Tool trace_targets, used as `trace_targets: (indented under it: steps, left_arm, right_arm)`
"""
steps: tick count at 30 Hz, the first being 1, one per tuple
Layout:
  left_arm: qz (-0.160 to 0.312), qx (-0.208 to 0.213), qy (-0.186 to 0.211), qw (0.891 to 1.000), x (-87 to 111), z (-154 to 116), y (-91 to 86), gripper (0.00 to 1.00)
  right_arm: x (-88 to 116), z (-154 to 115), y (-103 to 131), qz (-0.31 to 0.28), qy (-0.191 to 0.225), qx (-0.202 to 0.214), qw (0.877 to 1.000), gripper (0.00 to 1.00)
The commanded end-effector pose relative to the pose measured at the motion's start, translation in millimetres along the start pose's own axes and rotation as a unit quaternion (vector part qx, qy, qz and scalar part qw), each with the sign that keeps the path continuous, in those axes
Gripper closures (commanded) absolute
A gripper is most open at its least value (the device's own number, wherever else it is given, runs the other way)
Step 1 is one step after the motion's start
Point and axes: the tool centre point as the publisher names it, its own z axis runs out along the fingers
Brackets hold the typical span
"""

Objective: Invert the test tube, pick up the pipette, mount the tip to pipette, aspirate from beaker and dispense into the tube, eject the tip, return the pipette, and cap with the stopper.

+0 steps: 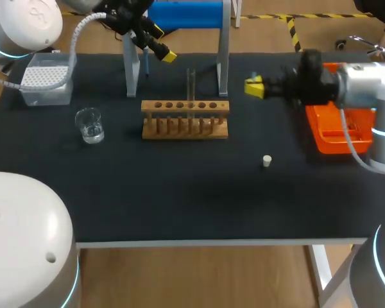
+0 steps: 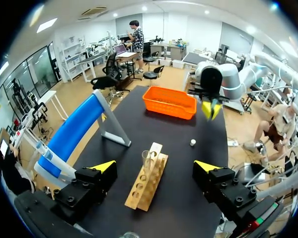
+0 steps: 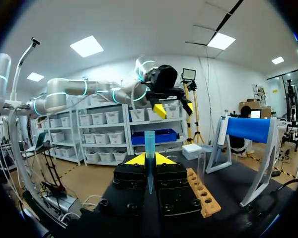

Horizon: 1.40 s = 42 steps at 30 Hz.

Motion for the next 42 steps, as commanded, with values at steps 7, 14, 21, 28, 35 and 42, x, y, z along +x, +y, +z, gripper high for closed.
trace_targets:
  steps: [7, 14, 21, 28, 35, 42]
  left_arm:
    - [-0.001, -0.003, 0.001, 1.000, 0.4, -1, -0.7, 0.00]
    - [-0.001, -0.003, 0.001, 1.000, 0.4, -1, -0.7, 0.00]
    - [-0.001, -0.003, 0.001, 1.000, 0.4, -1, -0.7, 0.00]
    - [-0.001, -0.003, 0.001, 1.000, 0.4, -1, -0.7, 0.00]
    - [-0.001, -0.003, 0.001, 1.000, 0.4, -1, -0.7, 0.00]
    - [-0.001, -0.003, 0.001, 1.000, 0.4, -1, -0.7, 0.00]
  right_arm:
    - [25, -87, -21, -0.011, 0.038, -0.007, 0.999, 1.00]
    - [31, -101, -32, -0.012, 0.048, 0.007, 0.999, 1.00]
    - [39, -105, -41, -0.012, 0.049, 0.011, 0.999, 1.00]
    - [44, -106, -44, -0.015, 0.039, 0.001, 0.999, 1.00]
    - [48, -105, -47, -0.021, 0.027, -0.001, 0.999, 1.00]
    - [50, -104, -48, -0.014, 0.033, 0.003, 0.999, 1.00]
